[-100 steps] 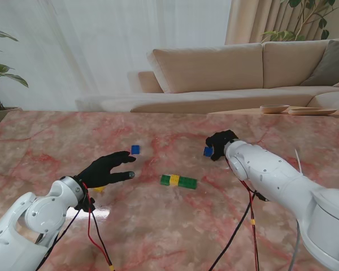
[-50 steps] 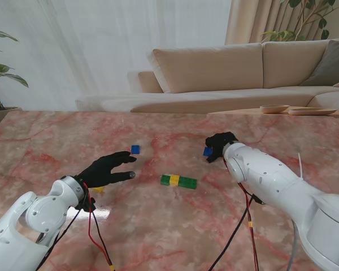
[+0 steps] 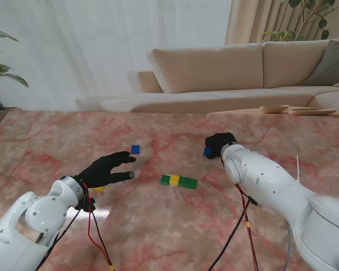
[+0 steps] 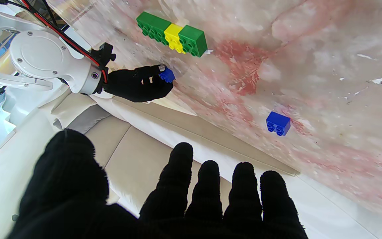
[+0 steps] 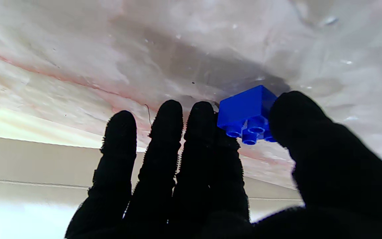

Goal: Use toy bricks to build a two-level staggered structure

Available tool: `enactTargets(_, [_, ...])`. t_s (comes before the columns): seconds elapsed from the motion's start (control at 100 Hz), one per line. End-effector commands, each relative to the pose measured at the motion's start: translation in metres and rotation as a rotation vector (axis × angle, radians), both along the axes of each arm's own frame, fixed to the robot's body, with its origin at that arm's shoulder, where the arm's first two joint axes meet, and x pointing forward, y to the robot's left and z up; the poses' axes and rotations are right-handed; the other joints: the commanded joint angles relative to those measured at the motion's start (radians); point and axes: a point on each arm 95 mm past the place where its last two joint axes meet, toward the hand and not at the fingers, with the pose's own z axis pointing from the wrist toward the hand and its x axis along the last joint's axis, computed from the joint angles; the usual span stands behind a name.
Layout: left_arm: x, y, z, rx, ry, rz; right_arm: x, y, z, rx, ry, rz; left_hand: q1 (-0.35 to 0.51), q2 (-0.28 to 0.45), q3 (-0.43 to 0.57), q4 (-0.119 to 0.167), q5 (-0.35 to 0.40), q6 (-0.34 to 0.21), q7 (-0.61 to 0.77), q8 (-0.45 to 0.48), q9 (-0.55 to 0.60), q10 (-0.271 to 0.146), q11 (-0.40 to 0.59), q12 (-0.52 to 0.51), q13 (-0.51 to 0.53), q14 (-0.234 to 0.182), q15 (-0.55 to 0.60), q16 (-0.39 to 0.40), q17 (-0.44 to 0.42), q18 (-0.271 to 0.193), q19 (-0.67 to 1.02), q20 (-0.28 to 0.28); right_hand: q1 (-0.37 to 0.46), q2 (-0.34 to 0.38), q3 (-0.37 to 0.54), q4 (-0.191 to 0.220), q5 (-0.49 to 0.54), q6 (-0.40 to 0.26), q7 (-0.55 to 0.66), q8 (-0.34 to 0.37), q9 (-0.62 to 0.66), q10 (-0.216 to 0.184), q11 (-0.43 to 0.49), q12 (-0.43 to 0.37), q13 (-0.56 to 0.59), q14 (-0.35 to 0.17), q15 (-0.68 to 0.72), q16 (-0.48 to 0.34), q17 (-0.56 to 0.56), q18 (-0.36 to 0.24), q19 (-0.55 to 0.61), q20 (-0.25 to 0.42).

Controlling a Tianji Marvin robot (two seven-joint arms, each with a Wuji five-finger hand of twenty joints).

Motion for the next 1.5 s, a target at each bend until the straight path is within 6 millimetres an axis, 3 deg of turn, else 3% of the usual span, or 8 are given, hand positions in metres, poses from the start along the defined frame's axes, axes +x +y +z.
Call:
enactTargets(0.0, [-0.002, 0.001, -0.003, 0.002, 0.013, 0.0, -0.01, -0.002, -0.018, -0.018, 0.05, -0.014, 0.03, 0.034, -0.028, 0.007, 0.021, 0.01, -0.006, 0.01, -0.021, -0.002, -0.016, -0.014, -0.047, -0.045, -0.041, -0.011, -0.001, -0.052, -0.032, -0.016, -0.024, -0.01, 0.04, -0.024, 0.073, -0.04, -0.065, -0.13, 0.015, -0.001, -0.022, -0.011, 0.035, 0.008, 0.01, 0.021, 0.004, 0.008, 0.034, 0.026])
enactTargets(0.16, [-0.001, 0.001, -0.003, 0.004, 0.014, -0.001, -0.012, -0.002, -0.021, -0.021, 0.053, -0.023, 0.032, 0.033, -0.028, 0.007, 0.022, 0.011, -0.004, 0.012, -0.021, 0.0, -0.016, -0.014, -0.047, -0.046, -0.041, -0.011, -0.002, -0.053, -0.036, -0.016, -0.026, -0.005, 0.008, -0.021, 0.021, 0.012, -0.18, -0.241, -0.014, 0.011, -0.042, -0.025, 0.014, 0.008, 0.0, 0.018, -0.01, 0.009, 0.017, 0.019])
enactTargets(0.71, [0.0, 0.001, -0.002, 0.004, 0.021, -0.012, -0.017, -0.004, -0.027, 0.003, 0.041, -0.057, 0.035, 0.036, -0.026, 0.006, 0.027, 0.008, 0.005, 0.019, -0.027, -0.001, -0.015, -0.014, -0.052, -0.048, -0.041, -0.01, -0.002, -0.057, -0.056, -0.017, -0.012, -0.009, -0.018, -0.014, -0.046, 0.053, -0.28, -0.361, -0.03, 0.001, -0.026, -0.025, 0.004, 0.003, 0.003, 0.018, -0.019, 0.012, -0.003, 0.017])
enactTargets(0.99, [0.0, 0.001, -0.003, 0.006, 0.025, -0.019, -0.018, -0.005, -0.029, 0.01, 0.032, -0.072, 0.038, 0.038, -0.025, 0.005, 0.024, 0.005, 0.007, 0.022, -0.032, -0.001, -0.016, -0.014, -0.058, -0.047, -0.043, -0.011, -0.004, -0.057, -0.071, -0.017, 0.017, -0.044, 0.073, -0.024, 0.102, -0.055, -0.112, -0.317, 0.098, -0.023, 0.004, -0.018, 0.072, 0.002, 0.026, 0.026, 0.017, 0.027, 0.015, 0.024])
enactTargets(1.02, [0.0, 0.001, -0.003, 0.006, 0.025, -0.02, -0.018, -0.005, -0.029, 0.012, 0.034, -0.074, 0.038, 0.038, -0.025, 0.005, 0.025, 0.005, 0.007, 0.022, -0.032, -0.001, -0.016, -0.014, -0.058, -0.048, -0.043, -0.011, -0.004, -0.056, -0.073, -0.017, 0.032, -0.055, 0.076, -0.072, 0.135, -0.074, -0.088, -0.307, 0.128, -0.026, 0.005, 0.01, 0.087, 0.001, 0.028, 0.028, 0.023, 0.029, 0.021, 0.024])
enactTargets(1.16, [0.0, 0.001, -0.003, 0.008, 0.026, -0.024, -0.019, -0.006, -0.031, 0.02, 0.035, -0.074, 0.039, 0.039, -0.025, 0.005, 0.024, 0.005, 0.007, 0.023, -0.034, -0.002, -0.017, -0.015, -0.059, -0.048, -0.044, -0.012, -0.005, -0.056, -0.082, -0.016, 0.071, -0.084, 0.075, -0.157, 0.175, -0.144, 0.061, -0.386, 0.218, -0.033, -0.032, 0.061, 0.129, -0.003, 0.032, 0.033, 0.042, 0.031, 0.038, 0.023])
enactTargets(1.29, [0.0, 0.0, -0.003, 0.009, 0.027, -0.025, -0.02, -0.006, -0.033, 0.027, 0.032, -0.072, 0.039, 0.04, -0.026, 0.005, 0.023, 0.004, 0.006, 0.024, -0.036, -0.002, -0.018, -0.015, -0.062, -0.048, -0.046, -0.012, -0.005, -0.056, -0.09, -0.014, 0.101, -0.103, 0.055, -0.168, 0.191, -0.185, 0.18, -0.463, 0.277, -0.036, -0.05, 0.07, 0.167, -0.006, 0.041, 0.037, 0.061, 0.034, 0.061, 0.025])
enactTargets(1.49, [0.0, 0.0, -0.004, 0.009, 0.029, -0.026, -0.021, -0.005, -0.037, 0.018, 0.049, -0.062, 0.041, 0.039, -0.026, 0.005, 0.023, 0.004, 0.006, 0.025, -0.038, -0.003, -0.019, -0.016, -0.064, -0.048, -0.047, -0.013, -0.006, -0.057, -0.1, -0.01, 0.098, -0.077, -0.019, -0.16, 0.189, -0.165, 0.147, -0.482, 0.262, -0.032, -0.064, 0.053, 0.163, -0.006, 0.03, 0.034, 0.058, 0.033, 0.059, 0.021])
